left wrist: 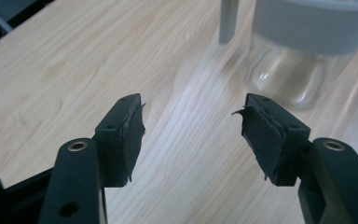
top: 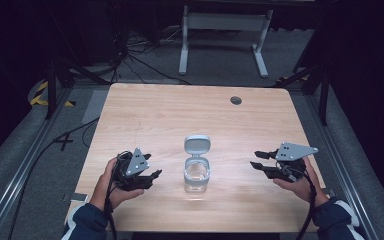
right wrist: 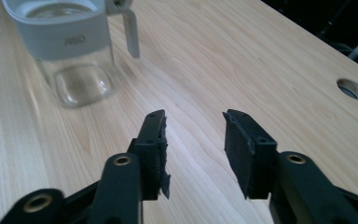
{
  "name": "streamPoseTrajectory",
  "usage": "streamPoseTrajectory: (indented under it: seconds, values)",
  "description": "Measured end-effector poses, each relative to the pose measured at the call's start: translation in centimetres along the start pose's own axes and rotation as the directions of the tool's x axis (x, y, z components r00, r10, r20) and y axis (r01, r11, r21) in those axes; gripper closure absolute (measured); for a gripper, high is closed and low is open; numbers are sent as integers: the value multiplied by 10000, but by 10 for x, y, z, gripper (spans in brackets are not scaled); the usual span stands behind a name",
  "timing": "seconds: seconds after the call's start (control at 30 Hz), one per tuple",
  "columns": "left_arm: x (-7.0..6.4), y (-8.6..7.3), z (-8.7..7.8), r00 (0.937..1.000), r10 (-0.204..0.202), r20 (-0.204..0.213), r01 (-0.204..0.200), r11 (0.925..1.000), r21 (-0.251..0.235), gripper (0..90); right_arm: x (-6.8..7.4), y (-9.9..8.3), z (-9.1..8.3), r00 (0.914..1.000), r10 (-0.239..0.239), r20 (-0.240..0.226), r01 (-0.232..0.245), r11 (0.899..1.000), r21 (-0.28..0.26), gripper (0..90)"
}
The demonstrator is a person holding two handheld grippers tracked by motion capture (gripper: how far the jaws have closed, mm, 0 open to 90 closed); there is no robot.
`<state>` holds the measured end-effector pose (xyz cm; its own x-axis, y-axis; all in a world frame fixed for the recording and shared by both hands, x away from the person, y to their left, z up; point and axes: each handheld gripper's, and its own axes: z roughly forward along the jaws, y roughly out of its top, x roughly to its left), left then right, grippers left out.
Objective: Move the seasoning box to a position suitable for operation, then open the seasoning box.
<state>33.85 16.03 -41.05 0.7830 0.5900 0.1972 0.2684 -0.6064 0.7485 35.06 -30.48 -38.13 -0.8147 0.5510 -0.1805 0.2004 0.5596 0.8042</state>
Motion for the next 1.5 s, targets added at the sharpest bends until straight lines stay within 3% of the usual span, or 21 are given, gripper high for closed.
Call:
streamPoseTrajectory:
  seconds: [0.17, 0.4, 0.67, 0.8, 0.9, 0.97, 1.07, 1.2, 1.3, 1.37, 1.43, 1.5]
  values:
    - [6, -17, -1, 9997, 41, -243, -27, 9985, 555, 314, -4, -14, -8, 9989, 122, 443, -139, 9992, 381, 499]
    - [11, -35, 0, 9986, -155, -507, 199, 9959, 878, 286, -7, -29, -17, 9954, 59, 959, -143, 9960, 877, 441]
    - [12, -48, -1, 9987, -177, -472, 235, 9919, 1250, 269, -9, -51, -25, 9932, 22, 1168, -194, 9891, 1463, 405]
    - [13, -56, 0, 9987, -334, -395, 385, 9900, 1357, 265, -9, -65, -29, 9915, 396, 1242, -590, 9859, 1569, 384]
    - [14, -62, 1, 9988, -384, -314, 425, 9889, 1423, 266, -9, -73, -32, 9883, 293, 1495, -540, 9850, 1637, 366]
    - [15, -66, 1, 9985, -488, -256, 520, 9879, 1459, 265, -10, -81, -35, 9863, 531, 1563, -795, 9826, 1677, 358]
    - [15, -71, 2, 9984, -498, -272, 534, 9865, 1551, 262, -11, -93, -38, 9808, 945, 1704, -1249, 9761, 1778, 346]
    - [17, -78, 0, 9959, -900, -85, 902, 9841, 1532, 242, -12, -109, -44, 9717, 1520, 1807, -1821, 9696, 1637, 323]
    - [18, -84, 2, 9922, -1248, 62, 1227, 9822, 1424, 232, -13, -122, -48, 9607, 2018, 1908, -2314, 9615, 1481, 311]
    - [20, -86, 1, 9914, -1310, 82, 1286, 9821, 1374, 232, -14, -128, -50, 9552, 2242, 1932, -2530, 9573, 1396, 305]
    - [20, -88, 1, 9896, -1431, 110, 1405, 9817, 1283, 228, -14, -135, -53, 9442, 2647, 1961, -2911, 9491, 1206, 304]
    - [21, -90, 1, 9896, -1434, 108, 1409, 9818, 1271, 219, -13, -140, -54, 9365, 2728, 2203, -3031, 9457, 1173, 301]
